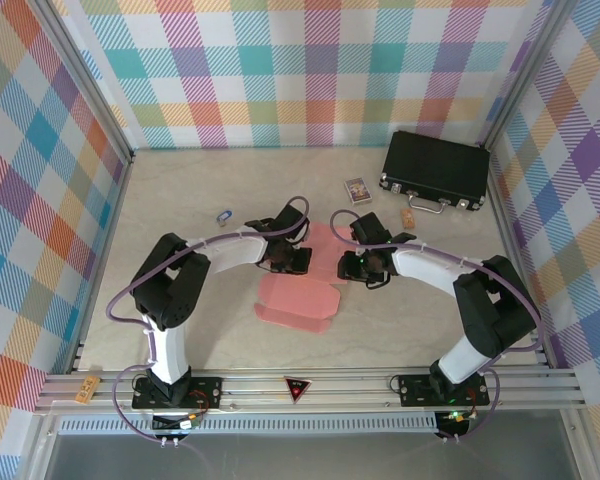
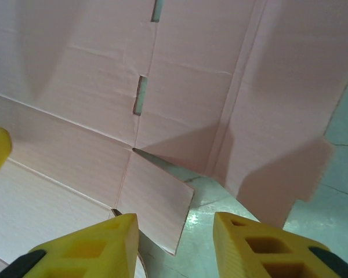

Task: Fold the paper box

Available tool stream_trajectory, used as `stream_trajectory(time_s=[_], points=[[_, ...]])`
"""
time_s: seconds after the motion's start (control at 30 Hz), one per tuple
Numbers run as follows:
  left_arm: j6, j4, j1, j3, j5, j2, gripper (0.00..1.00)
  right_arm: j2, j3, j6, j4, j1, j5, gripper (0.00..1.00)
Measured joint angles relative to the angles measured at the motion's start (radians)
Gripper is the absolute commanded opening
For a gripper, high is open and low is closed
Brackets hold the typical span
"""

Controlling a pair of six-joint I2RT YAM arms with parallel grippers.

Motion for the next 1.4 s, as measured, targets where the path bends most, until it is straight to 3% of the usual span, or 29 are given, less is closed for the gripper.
stream_trajectory(time_s=[0.67,1.03,1.4], points=[[0.009,0.003,-0.016,-0.018,-0.04,0.008,0.0,0.022,-0.001,0.021,0.084,-0.001,-0.121,0.37],[0.02,0.003,-0.021,-0.018,-0.05,0.008,0.0,0.005,-0.001,0.029,0.018,-0.001,0.009,0.38],[0.023,0.003,-0.022,-0.018,-0.053,0.008,0.0,0.064,-0.001,0.047,0.043,-0.001,-0.039,0.37]])
